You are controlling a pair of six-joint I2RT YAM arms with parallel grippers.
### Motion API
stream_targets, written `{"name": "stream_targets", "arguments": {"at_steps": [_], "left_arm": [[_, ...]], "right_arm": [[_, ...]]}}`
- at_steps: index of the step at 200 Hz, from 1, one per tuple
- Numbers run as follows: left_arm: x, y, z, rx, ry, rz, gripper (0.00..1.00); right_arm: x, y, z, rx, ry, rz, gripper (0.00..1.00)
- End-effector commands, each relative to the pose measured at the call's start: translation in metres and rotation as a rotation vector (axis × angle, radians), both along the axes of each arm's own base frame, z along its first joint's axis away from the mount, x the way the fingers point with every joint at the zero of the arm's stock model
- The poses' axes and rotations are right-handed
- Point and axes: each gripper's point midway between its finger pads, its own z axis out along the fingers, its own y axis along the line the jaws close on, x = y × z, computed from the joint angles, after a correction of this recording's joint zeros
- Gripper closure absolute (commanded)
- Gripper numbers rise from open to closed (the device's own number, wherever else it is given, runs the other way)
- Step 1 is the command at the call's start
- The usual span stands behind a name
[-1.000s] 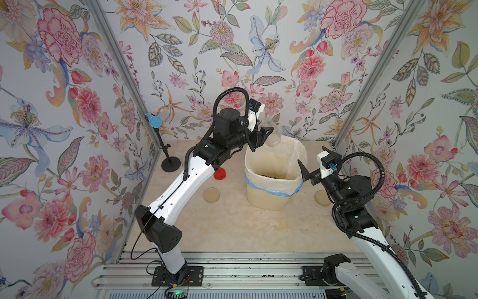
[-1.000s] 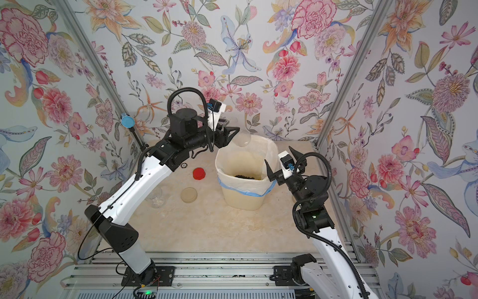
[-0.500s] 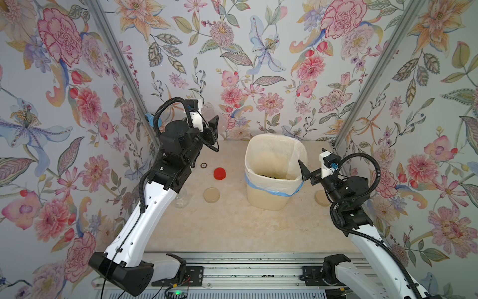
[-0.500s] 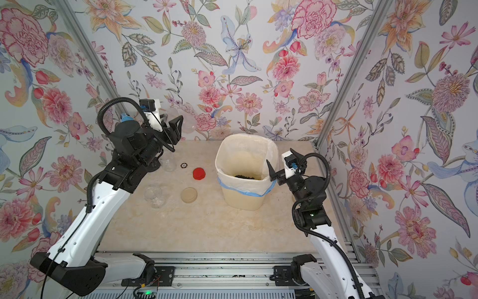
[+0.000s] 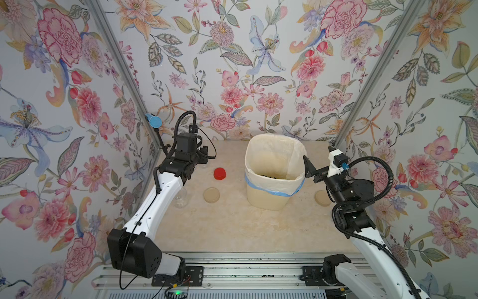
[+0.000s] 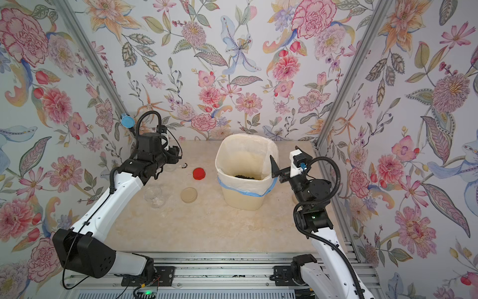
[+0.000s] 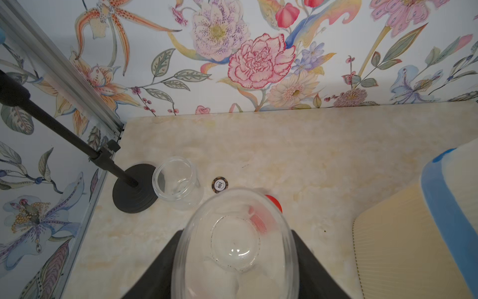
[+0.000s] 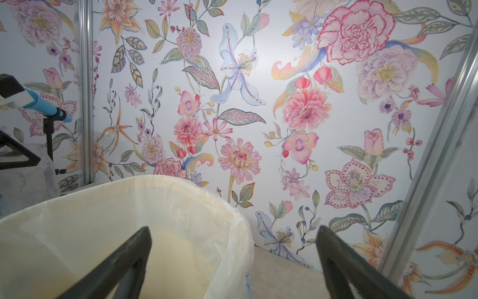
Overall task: Empty moldy tea leaves from jars
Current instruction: Place the lid at the center of the board.
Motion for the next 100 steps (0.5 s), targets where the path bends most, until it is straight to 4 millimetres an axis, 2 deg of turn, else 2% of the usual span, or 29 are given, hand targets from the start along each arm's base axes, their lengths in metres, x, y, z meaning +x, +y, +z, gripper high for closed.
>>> {"name": "stream_targets", "arguments": {"at_steps": [1,48,65,67,71,100], "left_arm": [[0.004,0.009,-0.039,-0.033,0.070,0.020,0.56],[0.013,0.017,-0.098,-0.049,0.122,0.058,0.56],[0.016,0.020,-0.110,-0.077,0.119,0.068,0.56],[0.018,0.020,-0.122,-0.075,0.142,0.070,0.56],[0.019,0.020,-0.127,-0.081,0.150,0.071,0.56],[0.026,0.026,-0.141,-0.100,0.147,0.089,0.56]], "right_arm": [[-0.011,-0.002,0.017,0.052,-0.060,0.019,0.00],[-0.024,-0.001,0.031,0.071,-0.071,0.053,0.00],[-0.031,-0.001,0.033,0.076,-0.077,0.063,0.00],[-0.031,-0.001,0.033,0.076,-0.077,0.063,0.00],[-0.031,-0.001,0.033,0.074,-0.075,0.061,0.00],[-0.032,-0.002,0.028,0.057,-0.054,0.058,0.00]]}}
